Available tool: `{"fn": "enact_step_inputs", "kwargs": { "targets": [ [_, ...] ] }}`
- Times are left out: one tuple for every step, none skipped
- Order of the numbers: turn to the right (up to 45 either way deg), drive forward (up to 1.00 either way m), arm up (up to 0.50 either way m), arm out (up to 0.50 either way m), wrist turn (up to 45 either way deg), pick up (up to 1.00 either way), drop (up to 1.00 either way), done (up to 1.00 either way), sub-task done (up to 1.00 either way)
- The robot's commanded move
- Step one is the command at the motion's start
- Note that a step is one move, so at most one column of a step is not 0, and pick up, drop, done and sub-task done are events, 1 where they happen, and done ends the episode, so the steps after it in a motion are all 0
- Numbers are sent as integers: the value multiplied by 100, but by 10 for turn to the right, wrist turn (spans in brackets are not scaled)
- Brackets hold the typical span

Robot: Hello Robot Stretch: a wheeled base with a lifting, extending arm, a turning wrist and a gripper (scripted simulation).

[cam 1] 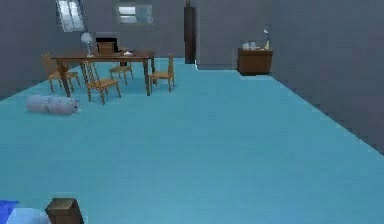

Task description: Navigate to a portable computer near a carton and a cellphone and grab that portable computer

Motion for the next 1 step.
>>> {"fn": "enact_step_inputs", "kwargs": {
  "targets": [
    [450,0,0,0,0,0,0,0,0]
  ]
}}
